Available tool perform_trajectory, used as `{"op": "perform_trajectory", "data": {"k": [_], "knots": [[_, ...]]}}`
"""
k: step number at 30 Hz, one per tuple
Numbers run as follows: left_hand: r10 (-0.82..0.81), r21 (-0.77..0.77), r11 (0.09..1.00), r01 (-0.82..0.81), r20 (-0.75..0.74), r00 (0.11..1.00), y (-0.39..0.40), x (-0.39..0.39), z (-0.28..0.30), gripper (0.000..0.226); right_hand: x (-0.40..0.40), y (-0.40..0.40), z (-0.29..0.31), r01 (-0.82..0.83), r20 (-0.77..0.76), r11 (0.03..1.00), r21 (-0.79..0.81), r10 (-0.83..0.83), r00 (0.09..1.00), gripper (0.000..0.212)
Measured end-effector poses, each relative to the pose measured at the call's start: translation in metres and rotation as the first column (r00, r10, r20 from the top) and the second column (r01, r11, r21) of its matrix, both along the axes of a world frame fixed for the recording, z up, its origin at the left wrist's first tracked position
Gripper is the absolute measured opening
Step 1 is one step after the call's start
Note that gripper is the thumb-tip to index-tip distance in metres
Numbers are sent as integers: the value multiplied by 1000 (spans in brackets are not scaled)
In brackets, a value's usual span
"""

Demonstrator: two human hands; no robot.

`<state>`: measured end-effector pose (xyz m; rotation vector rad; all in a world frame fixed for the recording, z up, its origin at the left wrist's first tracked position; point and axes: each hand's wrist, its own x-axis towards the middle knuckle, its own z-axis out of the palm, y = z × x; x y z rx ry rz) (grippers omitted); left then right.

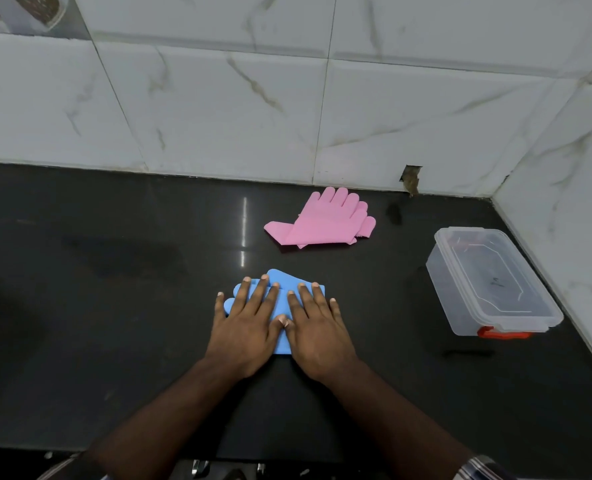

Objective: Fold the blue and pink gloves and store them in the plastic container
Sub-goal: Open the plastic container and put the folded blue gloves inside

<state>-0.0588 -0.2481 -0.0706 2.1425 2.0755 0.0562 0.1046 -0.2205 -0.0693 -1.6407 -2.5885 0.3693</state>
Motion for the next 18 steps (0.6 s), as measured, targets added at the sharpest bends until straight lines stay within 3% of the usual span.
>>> {"op": "perform_trajectory", "data": {"k": [4, 8, 13, 18], "knots": [[20, -62, 998, -23, -47, 999, 4, 5, 16, 65, 2, 0, 11, -44, 28, 999, -24, 45, 999, 65], [22, 81, 997, -17, -61, 998, 17, 25, 42, 69, 16, -1, 25, -64, -30, 998, -29, 63, 998, 60], [-12, 144, 989, -39, 340, 941, 41, 81, 60, 58, 73, 15, 71, 78, -189, 997, 13, -74, 979, 66], [-110, 140, 990, 31, 599, 794, 54, 149, 76, 57, 172, 44, 114, 421, -282, 904, 71, -386, 878, 59]]}}
